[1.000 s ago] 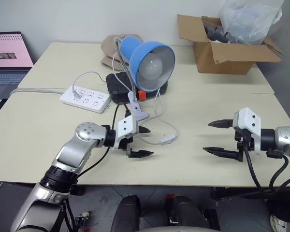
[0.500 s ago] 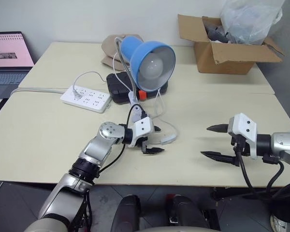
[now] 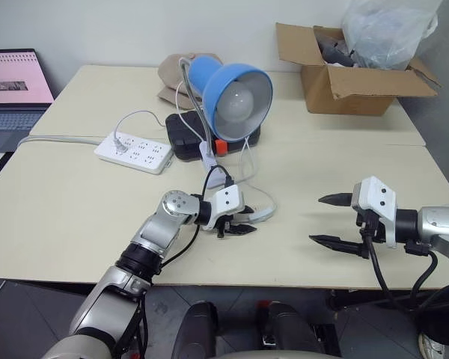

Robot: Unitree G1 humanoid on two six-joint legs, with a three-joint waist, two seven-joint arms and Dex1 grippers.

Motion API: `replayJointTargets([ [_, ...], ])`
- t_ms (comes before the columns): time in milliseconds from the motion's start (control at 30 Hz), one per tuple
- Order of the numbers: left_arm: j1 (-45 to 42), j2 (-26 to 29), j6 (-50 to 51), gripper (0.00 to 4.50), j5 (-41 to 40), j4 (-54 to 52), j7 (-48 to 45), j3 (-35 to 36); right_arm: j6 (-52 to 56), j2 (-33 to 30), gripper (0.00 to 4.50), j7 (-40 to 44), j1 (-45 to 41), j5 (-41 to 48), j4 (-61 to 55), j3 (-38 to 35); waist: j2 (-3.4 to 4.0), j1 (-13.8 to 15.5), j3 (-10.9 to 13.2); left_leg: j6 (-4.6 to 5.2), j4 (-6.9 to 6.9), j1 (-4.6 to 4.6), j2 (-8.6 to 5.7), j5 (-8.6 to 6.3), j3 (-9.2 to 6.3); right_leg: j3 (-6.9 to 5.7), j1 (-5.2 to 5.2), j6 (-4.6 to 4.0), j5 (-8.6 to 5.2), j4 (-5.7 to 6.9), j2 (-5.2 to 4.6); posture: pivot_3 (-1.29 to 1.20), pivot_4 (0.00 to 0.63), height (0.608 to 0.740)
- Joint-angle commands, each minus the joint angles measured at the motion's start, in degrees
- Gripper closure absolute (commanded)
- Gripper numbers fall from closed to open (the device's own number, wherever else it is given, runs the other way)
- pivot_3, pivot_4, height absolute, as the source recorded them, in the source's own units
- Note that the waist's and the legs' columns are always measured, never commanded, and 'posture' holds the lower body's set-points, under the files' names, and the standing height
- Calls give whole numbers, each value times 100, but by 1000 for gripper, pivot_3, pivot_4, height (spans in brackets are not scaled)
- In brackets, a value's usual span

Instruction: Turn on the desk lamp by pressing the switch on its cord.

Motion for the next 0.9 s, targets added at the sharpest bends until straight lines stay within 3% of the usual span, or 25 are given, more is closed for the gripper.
replayJointTargets([
  [33,-118,-44,-26,3035,72,31,71,29,-38,-25,0,-32,-55,8,-164,-83,0,0,0,0,0,0,0,0,0,0,0,0,0,0,0,0,150,740],
  [233,-115,35,-70,4065,65,-49,-3,75,-213,104,0,-88,-175,-69,-189,47,0,-2,0,0,0,0,0,0,-1,0,0,1,0,0,0,0,150,740],
  [400,-160,377,-231,4085,-74,-344,-495,111,-217,352,0,-101,-444,-59,-306,413,-1,-45,-1,0,-1,1,2,0,-3,0,0,0,0,1,4,0,150,740],
  [700,-323,944,-400,4085,-162,-752,-854,334,754,1360,0,-472,-1916,-161,18,1881,-1,-50,-1,0,1,0,4,0,-4,0,-2,-1,0,5,4,0,150,740],
  [900,-157,1047,-333,4085,-164,-1065,-821,374,597,2103,0,-503,-2606,-595,1021,2612,-1,-48,-1,0,2,-6,3,1,-1,0,-6,-2,0,4,3,0,150,740],
])
